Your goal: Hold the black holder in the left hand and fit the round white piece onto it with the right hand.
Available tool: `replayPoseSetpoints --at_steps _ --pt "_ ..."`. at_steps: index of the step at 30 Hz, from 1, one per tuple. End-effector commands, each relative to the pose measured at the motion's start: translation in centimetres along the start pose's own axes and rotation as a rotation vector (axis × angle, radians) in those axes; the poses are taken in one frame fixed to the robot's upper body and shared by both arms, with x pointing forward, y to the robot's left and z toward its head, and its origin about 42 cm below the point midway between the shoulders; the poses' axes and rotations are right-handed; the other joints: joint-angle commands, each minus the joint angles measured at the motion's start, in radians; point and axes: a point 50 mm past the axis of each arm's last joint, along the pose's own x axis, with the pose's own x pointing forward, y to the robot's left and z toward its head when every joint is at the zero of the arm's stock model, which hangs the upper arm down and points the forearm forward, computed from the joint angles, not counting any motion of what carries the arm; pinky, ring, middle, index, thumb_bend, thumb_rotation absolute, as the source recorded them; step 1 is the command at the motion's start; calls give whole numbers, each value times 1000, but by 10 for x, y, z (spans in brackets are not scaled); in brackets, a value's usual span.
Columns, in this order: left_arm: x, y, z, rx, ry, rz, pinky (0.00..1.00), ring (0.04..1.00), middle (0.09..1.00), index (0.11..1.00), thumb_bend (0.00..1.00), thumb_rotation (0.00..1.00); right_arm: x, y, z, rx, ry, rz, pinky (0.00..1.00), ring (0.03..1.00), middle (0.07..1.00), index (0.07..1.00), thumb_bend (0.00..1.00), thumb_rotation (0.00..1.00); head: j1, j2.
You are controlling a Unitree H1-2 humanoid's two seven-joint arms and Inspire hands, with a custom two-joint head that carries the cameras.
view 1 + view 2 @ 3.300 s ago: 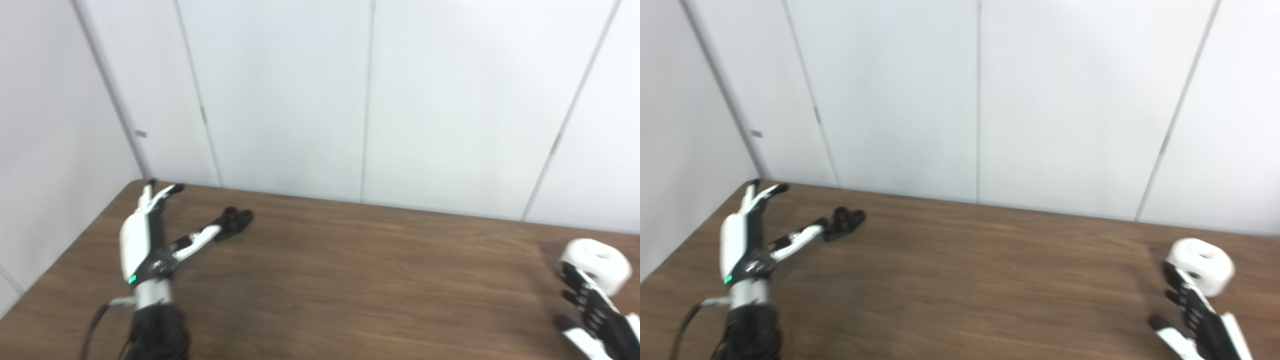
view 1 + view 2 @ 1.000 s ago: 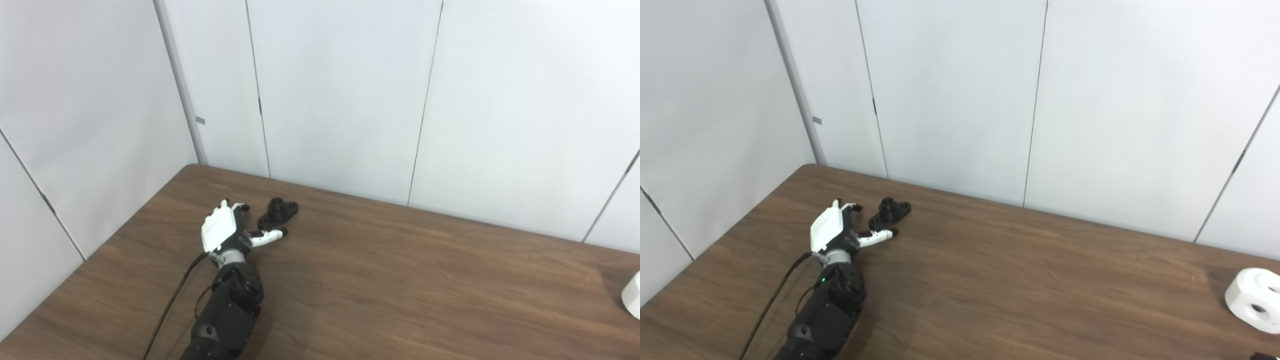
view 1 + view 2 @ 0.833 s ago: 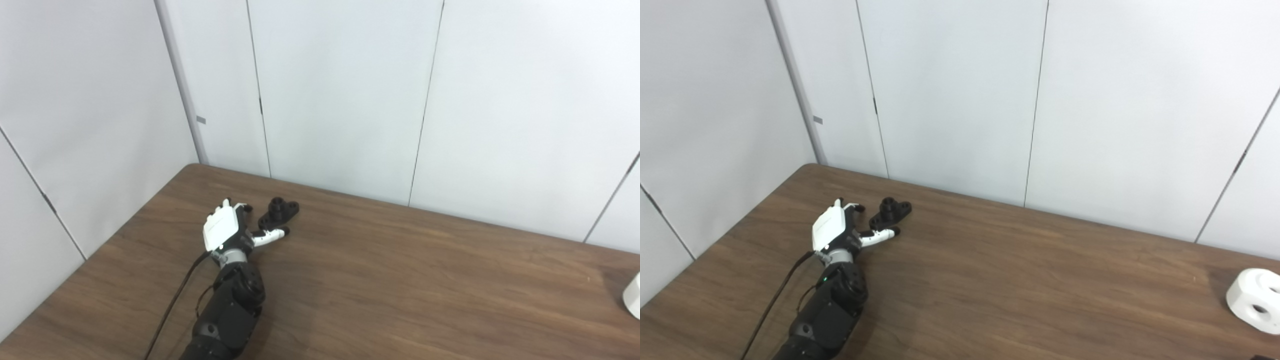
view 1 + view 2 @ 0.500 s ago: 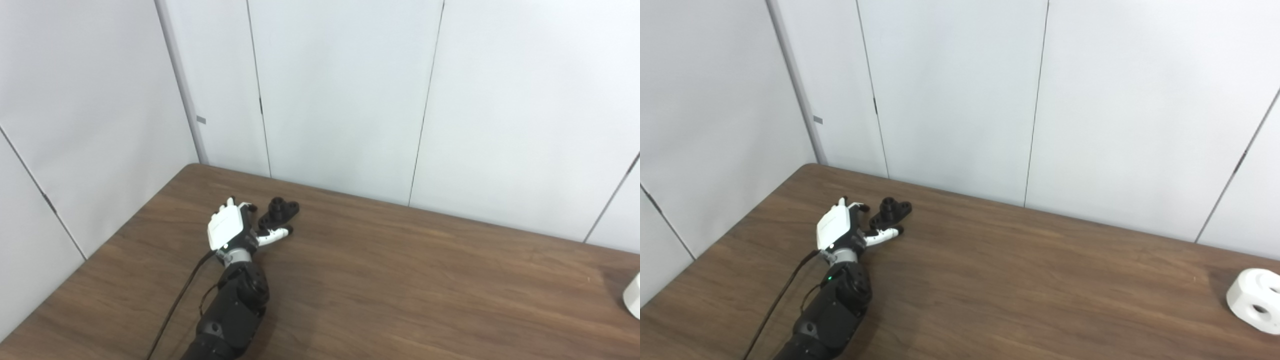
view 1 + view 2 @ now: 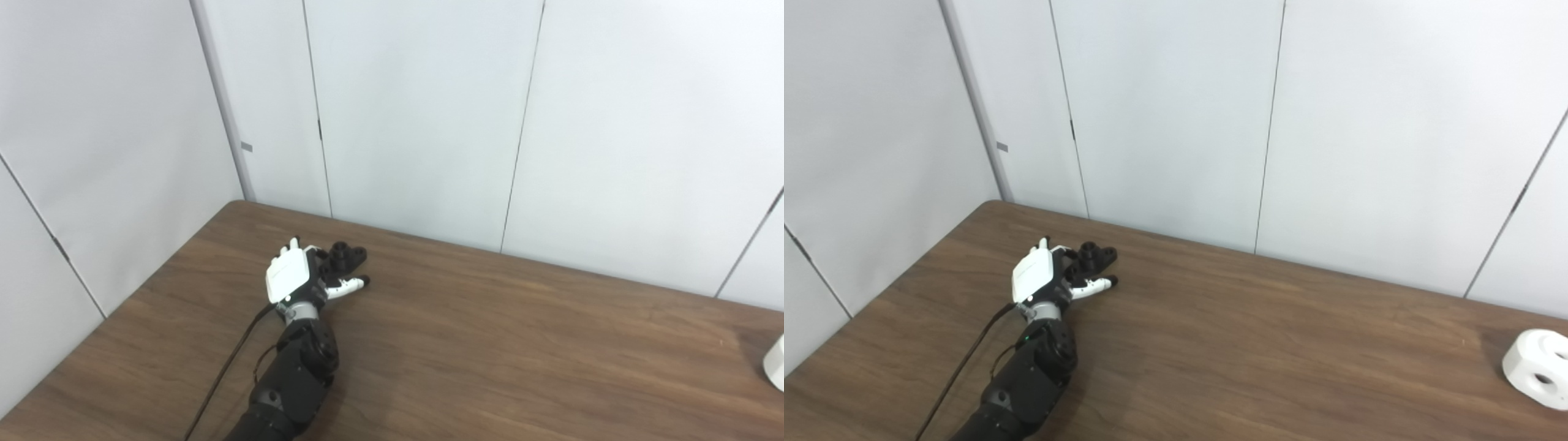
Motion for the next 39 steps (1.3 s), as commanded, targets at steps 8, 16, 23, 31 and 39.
replayPoseSetpoints --at_steps 8,16,23,31,39 --pt "-13 -18 11 -43 -52 -40 1000 1000 1000 565 863 158 -21 18 -11 67 65 -11 545 713 763 725 1000 738 -5 5" --pt "-12 -23 9 6 -82 -16 1000 1000 966 478 525 48 -22 18 -10 68 74 -12 547 712 762 723 1000 735 -5 8" --pt "-13 -25 8 26 -79 -18 1000 1000 941 477 523 46 -22 18 -11 66 69 -10 549 716 765 726 1000 736 -6 8" --pt "-16 -25 6 26 -87 -29 1000 1000 943 478 524 48 -22 20 -8 62 66 -11 548 714 764 727 1000 737 -37 7" --pt "-35 -32 0 -58 -139 -62 1000 1000 932 479 523 47 -21 25 -5 67 66 -14 541 709 764 724 1000 731 -72 10"
